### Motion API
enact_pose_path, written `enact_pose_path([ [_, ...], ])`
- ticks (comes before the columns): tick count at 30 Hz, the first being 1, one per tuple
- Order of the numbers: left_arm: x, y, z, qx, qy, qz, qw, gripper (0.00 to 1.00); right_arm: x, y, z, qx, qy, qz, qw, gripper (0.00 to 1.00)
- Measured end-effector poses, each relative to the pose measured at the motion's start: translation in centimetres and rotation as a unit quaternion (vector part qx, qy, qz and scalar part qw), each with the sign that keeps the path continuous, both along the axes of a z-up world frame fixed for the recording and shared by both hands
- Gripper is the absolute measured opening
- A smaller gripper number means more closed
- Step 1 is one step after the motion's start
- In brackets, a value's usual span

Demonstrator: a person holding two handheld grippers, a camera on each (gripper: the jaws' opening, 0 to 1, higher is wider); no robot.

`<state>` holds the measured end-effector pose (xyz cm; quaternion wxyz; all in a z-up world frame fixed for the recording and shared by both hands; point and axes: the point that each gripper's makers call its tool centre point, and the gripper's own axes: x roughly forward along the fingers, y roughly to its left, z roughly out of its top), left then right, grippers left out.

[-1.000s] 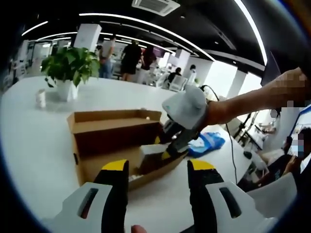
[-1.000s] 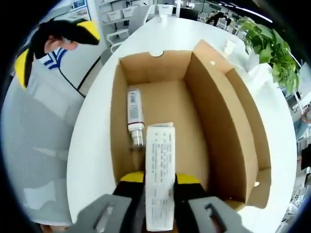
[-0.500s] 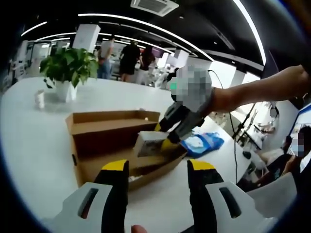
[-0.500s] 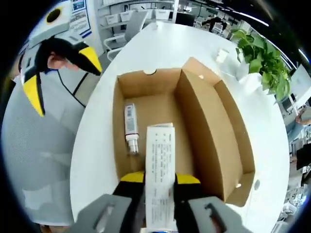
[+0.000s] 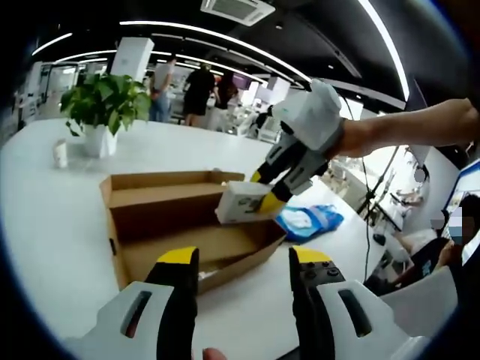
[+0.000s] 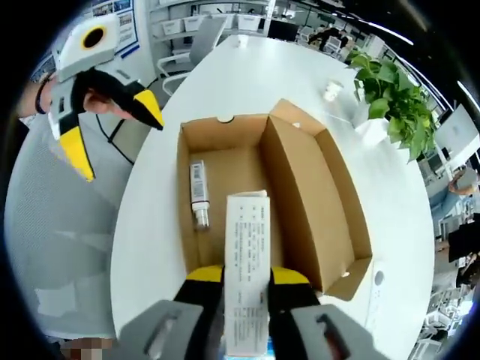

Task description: Operate the shoe box by opening the lid, removing the specified soft item, and placing it in the target area until the item is outside and the box remains undamaged.

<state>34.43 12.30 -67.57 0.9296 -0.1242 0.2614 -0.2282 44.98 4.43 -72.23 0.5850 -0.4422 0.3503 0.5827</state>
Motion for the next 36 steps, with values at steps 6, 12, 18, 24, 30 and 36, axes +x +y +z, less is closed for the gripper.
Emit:
enact_pose_path([
  [6,-0.2,-0.3,-0.2,0.007,0.002,-0.007,0.9999,0.49,0.1,-2.4,0.9,0.0,-0.007,-0.02,0.9998,0.17],
  [12,-0.2,-0.2,-0.1,0.004,0.001,-0.005,1.0,0.48,0.0,-5.5,1.3,-0.002,-0.009,-0.04,0.9991,0.17],
  [18,-0.2,-0.4,-0.2,0.011,-0.001,-0.008,0.9999,0.49,-0.2,-8.7,1.1,-0.006,-0.009,-0.062,0.998,0.17],
  [24,-0.5,-0.7,-0.2,0.016,0.0,-0.014,0.9998,0.49,-0.8,-11.9,0.7,-0.011,-0.009,-0.078,0.9968,0.17],
  [30,-0.8,-1.0,-0.1,0.023,-0.001,-0.018,0.9996,0.48,-1.4,-14.9,0.3,-0.014,-0.006,-0.094,0.9955,0.17],
  [36,-1.1,-1.4,-0.2,0.031,0.003,-0.023,0.9992,0.48,-1.6,-17.9,0.1,-0.016,-0.007,-0.114,0.9934,0.17],
])
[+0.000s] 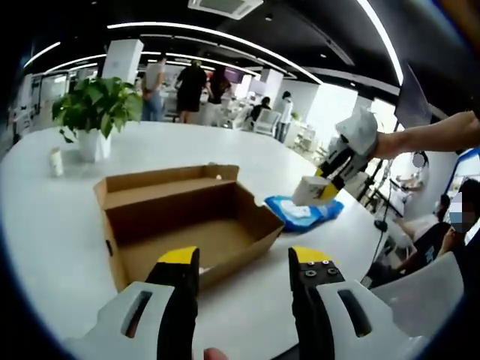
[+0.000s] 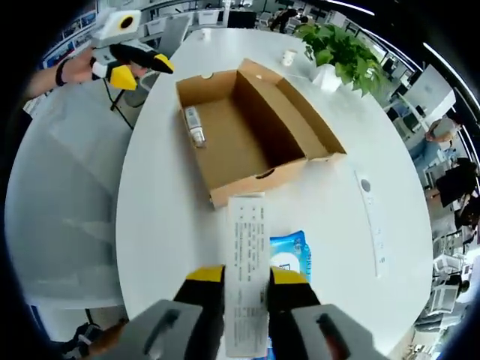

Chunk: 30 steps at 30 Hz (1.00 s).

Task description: Operate the shoe box by opening the lid, removing the specified soft item, and placing it in the target area until the item is outside and the box remains undamaged.

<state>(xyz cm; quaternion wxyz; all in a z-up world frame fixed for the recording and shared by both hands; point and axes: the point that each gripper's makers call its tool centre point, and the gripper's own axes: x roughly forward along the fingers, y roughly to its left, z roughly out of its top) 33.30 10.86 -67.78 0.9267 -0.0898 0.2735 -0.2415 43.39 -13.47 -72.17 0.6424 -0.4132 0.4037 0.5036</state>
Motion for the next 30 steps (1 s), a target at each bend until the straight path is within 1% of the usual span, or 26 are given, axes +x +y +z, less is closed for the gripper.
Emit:
enact_pose_path([
  [4,0.2,0.0,-0.2,-0.002,0.002,-0.002,1.0,0.48,-0.2,-1.8,-0.4,-0.002,0.0,-0.011,0.9999,0.17],
  [17,-0.1,-0.2,-0.7,0.015,0.008,-0.008,0.9998,0.49,-1.3,-7.1,-1.9,-0.009,0.006,-0.043,0.999,0.17],
  [23,-0.1,-0.2,-1.2,0.021,0.014,-0.01,0.9996,0.49,-1.3,-8.5,-2.2,-0.002,0.01,-0.059,0.9982,0.17],
  [30,-0.1,-0.1,-1.4,0.029,0.016,-0.011,0.9994,0.49,-1.2,-10.1,-3.3,-0.006,0.015,-0.065,0.9978,0.17],
])
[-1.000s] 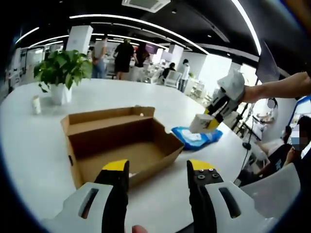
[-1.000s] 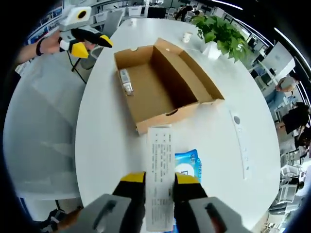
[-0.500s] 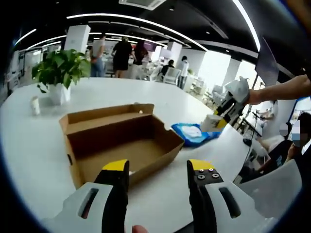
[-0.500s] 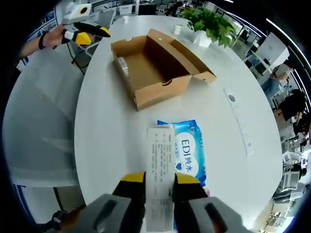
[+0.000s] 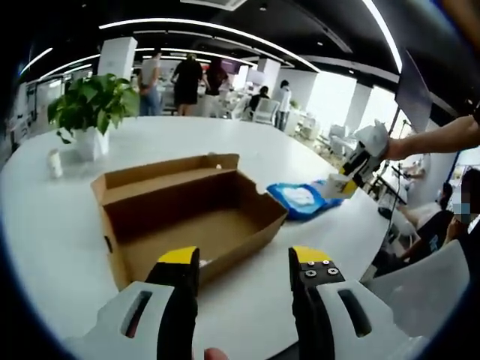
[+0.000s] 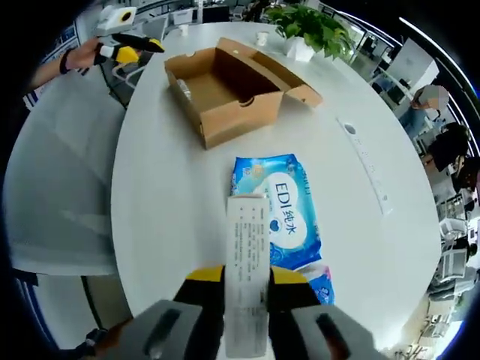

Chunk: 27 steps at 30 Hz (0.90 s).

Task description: Operate the shoe box by opening the lid, removing the specified soft item, and placing it in the target area until the item is outside and the box remains undamaged.

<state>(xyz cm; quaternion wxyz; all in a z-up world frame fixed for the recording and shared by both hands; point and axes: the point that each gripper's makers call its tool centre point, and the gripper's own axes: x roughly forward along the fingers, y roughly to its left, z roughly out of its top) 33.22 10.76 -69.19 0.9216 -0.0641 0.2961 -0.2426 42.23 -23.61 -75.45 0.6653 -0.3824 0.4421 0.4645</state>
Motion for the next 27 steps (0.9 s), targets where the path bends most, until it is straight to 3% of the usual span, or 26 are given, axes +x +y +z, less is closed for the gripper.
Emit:
enact_pose_path([
  [15,0.0,0.5,-0.6,0.015,0.005,0.003,0.9999,0.49,2.7,-1.5,-1.2,-0.007,-0.001,0.007,1.0,0.17],
  [27,0.1,1.1,-0.9,0.018,0.007,0.016,0.9997,0.49,5.9,-3.3,-0.8,-0.017,-0.007,0.012,0.9998,0.17],
])
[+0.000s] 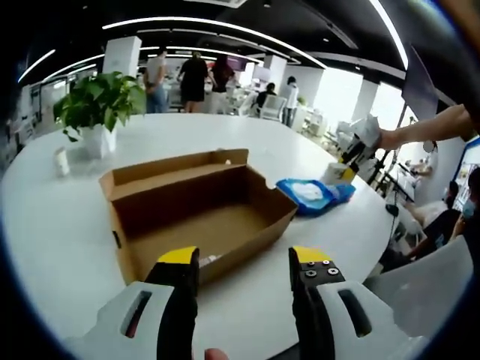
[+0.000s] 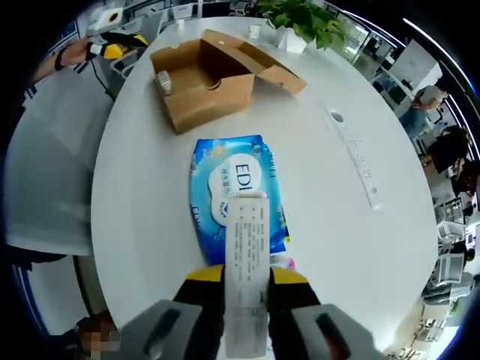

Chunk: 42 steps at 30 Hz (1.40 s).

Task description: Operate the shoe box by opening the lid, removing the specified soft item, and placing it in the target area until the item is outside and the box remains undamaged.

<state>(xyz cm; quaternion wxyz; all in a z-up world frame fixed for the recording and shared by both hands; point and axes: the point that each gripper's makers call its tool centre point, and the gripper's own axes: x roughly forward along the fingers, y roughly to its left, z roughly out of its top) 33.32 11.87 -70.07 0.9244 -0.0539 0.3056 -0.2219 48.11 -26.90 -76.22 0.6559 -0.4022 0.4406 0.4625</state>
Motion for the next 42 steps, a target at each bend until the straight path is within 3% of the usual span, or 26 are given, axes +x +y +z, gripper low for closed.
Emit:
enact_pose_path([
  [9,-0.2,0.0,-0.2,0.005,0.002,0.003,1.0,0.49,2.0,-1.6,0.1,-0.007,-0.008,-0.004,0.9999,0.17],
  [24,-0.3,0.0,-0.7,0.014,0.008,-0.001,0.9999,0.5,3.4,-2.9,0.0,-0.009,-0.017,-0.013,0.9997,0.17],
  [42,-0.3,0.2,-1.2,0.018,0.014,-0.001,0.9997,0.5,5.8,-3.7,-1.0,-0.028,-0.024,0.011,0.9993,0.17],
])
